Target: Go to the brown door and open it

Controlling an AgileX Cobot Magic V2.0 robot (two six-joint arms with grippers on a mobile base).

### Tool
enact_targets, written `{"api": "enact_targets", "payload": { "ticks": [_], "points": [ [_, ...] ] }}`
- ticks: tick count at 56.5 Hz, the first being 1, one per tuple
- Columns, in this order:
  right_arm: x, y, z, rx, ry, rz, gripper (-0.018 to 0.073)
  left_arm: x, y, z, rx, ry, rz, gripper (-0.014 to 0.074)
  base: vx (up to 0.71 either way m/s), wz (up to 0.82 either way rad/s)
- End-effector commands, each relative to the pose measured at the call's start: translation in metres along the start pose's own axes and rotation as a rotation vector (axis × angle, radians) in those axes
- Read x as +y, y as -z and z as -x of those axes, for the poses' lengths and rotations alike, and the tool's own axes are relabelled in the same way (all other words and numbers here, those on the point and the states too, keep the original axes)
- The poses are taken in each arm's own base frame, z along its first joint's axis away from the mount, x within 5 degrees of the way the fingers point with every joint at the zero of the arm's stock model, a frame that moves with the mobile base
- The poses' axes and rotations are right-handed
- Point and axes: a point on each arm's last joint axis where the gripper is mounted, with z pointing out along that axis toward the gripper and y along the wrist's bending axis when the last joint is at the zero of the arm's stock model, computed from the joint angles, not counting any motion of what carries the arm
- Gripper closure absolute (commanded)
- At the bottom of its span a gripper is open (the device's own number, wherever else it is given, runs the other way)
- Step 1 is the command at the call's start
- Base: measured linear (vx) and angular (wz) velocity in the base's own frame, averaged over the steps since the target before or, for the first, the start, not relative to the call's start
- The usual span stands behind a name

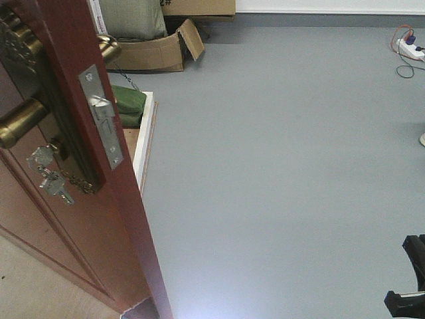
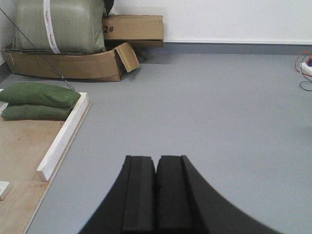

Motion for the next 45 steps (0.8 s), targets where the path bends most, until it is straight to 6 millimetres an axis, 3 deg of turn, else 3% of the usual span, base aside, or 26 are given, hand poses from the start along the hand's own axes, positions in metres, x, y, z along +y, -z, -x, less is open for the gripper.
{"api": "enact_targets", "payload": {
  "ticks": [1,45],
  "points": [
    [-0.0006,0.0002,0.0064,-0.082,0.011,-0.008,0.0559,-0.0025,-0.0006,0.0103,-0.030,0.015,-0.008,0.0600,0.14,0.02],
    [-0.0006,0.0002,0.0061,-0.078,0.011,-0.007,0.0559,-0.0025,-0.0006,0.0103,-0.030,0.015,-0.008,0.0600,0.16,0.00]
  ]
}}
